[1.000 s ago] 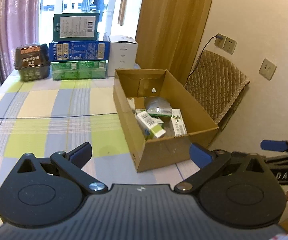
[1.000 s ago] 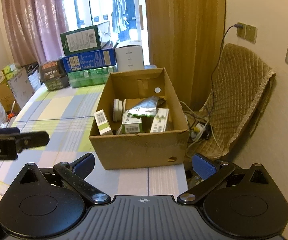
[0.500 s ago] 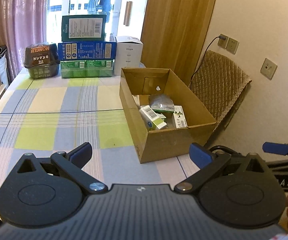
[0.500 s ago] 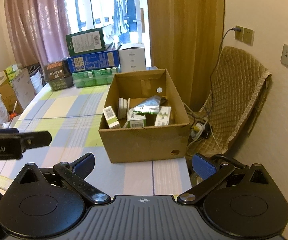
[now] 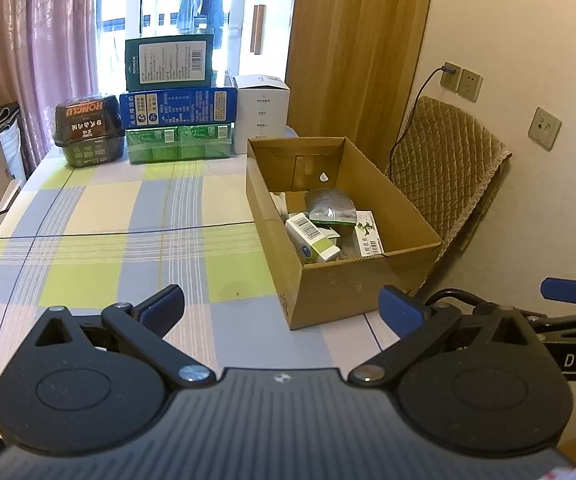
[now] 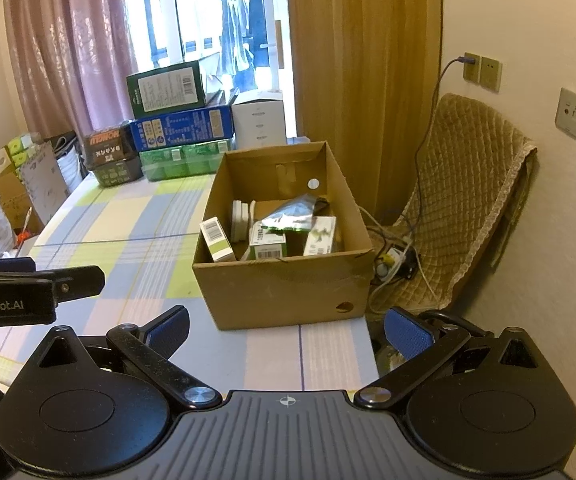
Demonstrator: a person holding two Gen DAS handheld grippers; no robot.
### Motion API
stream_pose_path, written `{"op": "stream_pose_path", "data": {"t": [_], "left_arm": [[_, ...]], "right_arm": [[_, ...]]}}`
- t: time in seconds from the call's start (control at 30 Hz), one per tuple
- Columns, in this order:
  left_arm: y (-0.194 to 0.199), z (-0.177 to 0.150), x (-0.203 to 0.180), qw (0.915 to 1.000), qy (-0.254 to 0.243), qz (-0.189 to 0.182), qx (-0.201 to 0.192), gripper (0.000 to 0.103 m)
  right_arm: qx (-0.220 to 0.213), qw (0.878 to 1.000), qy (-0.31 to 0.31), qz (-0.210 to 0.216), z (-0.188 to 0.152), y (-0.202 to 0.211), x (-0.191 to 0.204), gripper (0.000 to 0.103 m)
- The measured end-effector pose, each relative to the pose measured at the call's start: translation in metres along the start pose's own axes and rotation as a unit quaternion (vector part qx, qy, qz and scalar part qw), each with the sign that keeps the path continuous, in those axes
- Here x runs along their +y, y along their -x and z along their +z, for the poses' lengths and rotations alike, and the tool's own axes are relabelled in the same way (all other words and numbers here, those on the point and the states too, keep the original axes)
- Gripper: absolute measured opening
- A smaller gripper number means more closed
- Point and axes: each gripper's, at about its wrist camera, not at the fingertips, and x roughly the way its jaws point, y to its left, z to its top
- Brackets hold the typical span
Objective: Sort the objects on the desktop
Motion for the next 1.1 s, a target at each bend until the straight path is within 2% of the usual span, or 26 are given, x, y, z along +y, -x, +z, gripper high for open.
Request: {"op": "stream_pose_path", "data": {"t": [0.9,1.1], "left_arm": [[-0.012,-0.005,-0.002,0.9999,-0.002,-0.008,0.014,0.102],[-0.009,-0.007,0.001,0.9999,-0.002,-0.012,0.001,0.102]], "right_arm": [[0.007,1.0,-0.003,0.002,-0.005,-0.006,-0.002,0.101],[0.006,1.0,-0.004,0.003,-0.008,-0.007,-0.001,0.101]]}}
